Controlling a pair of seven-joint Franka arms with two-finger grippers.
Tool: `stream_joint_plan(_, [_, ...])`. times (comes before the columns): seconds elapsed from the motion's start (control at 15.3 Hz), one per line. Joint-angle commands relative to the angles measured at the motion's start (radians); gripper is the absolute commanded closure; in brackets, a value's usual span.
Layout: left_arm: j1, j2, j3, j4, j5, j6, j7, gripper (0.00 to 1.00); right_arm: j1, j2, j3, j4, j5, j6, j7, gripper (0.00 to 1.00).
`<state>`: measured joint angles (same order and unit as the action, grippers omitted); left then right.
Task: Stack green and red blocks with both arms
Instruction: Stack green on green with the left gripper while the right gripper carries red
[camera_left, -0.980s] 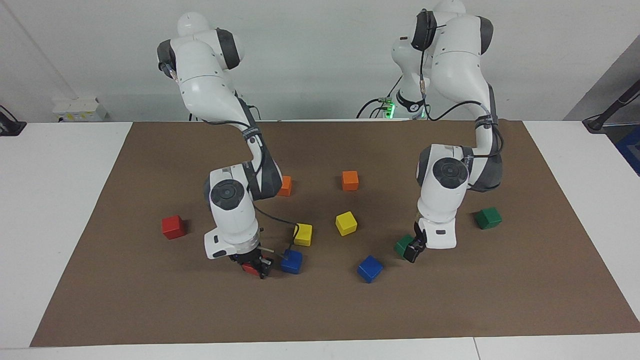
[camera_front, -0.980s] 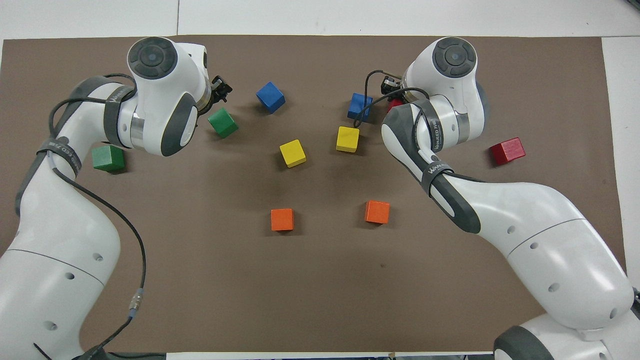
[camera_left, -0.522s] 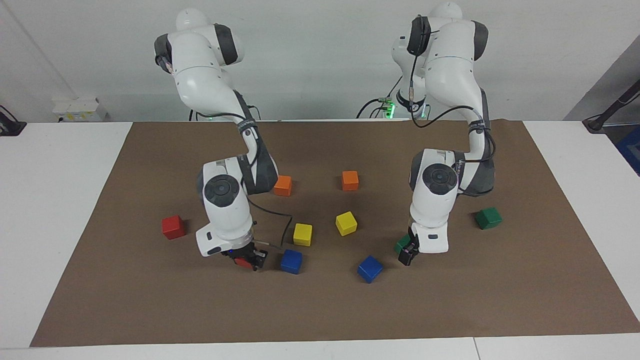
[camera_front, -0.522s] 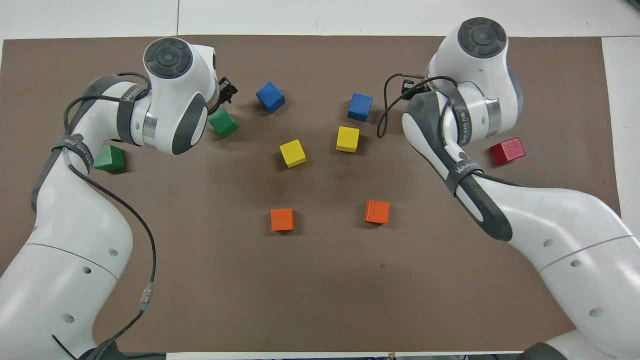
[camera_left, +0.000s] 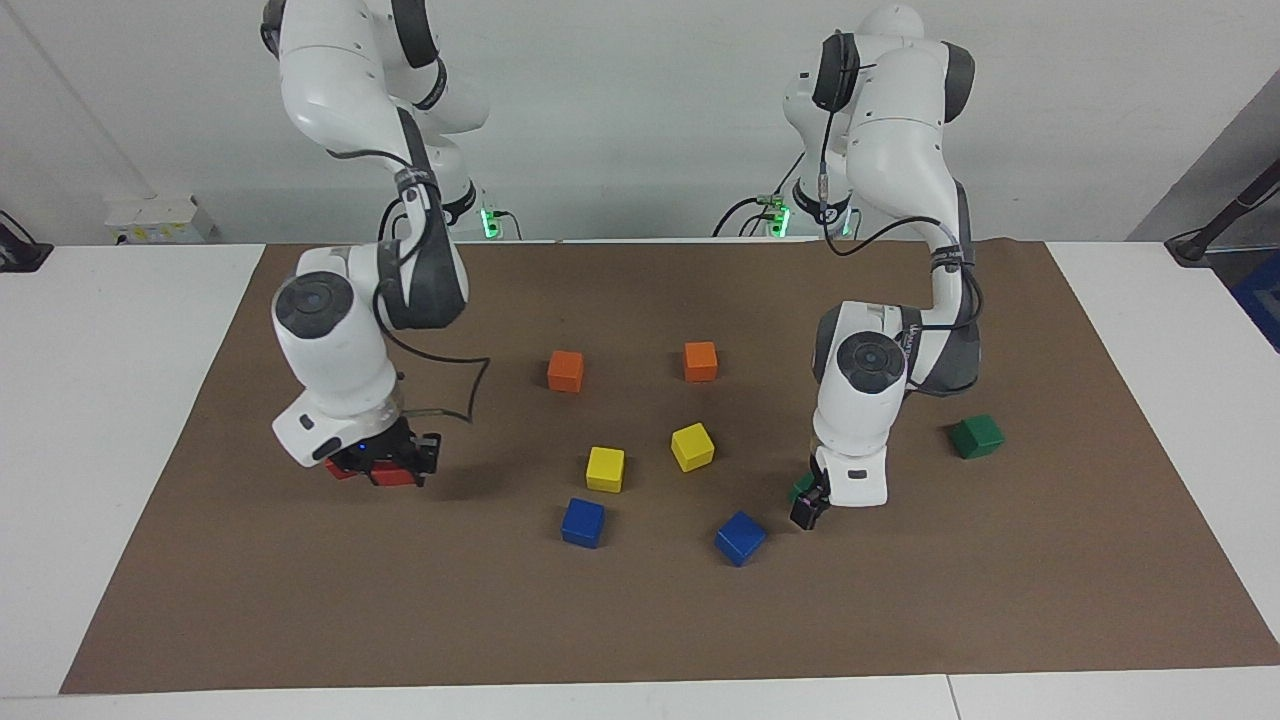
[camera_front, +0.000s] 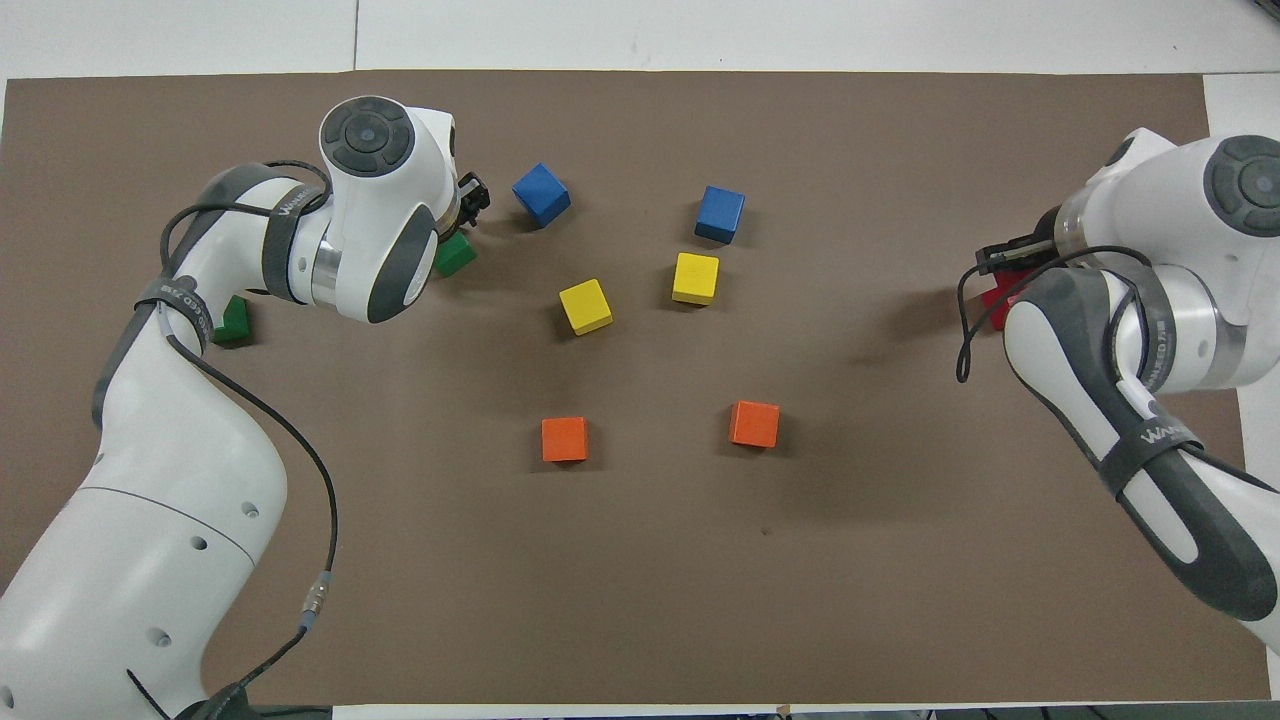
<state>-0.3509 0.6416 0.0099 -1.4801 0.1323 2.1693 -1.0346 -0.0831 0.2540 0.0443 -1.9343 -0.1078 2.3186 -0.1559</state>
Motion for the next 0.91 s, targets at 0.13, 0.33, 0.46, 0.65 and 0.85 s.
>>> stream_joint_plan(0.13, [0.01,-0.071,0.012,-0.031,0.01,-0.075,0.054,1.0,-0.067,-0.045,0.02,-0.115,-0.006,0.108,-0.131,1.0])
stream_joint_plan(0.33, [0.098,-0.161,0.008,-0.048,-0.019,-0.201,0.32,1.0,-0.07,-0.045,0.022,-0.126,-0.003,0.142,-0.131,1.0])
stream_joint_plan(0.46, [0.18,-0.203,0.008,-0.06,-0.065,-0.242,0.576,1.0,-0.066,-0.044,0.022,-0.126,0.034,0.145,-0.131,1.0])
stream_joint_plan(0.65, [0.272,-0.211,0.012,-0.062,-0.071,-0.275,0.839,1.0,-0.067,-0.041,0.022,-0.126,0.066,0.159,-0.162,1.0])
stream_joint_plan(0.85, [0.357,-0.212,0.012,-0.071,-0.071,-0.27,1.022,1.0,-0.061,-0.039,0.022,-0.126,0.086,0.159,-0.166,1.0])
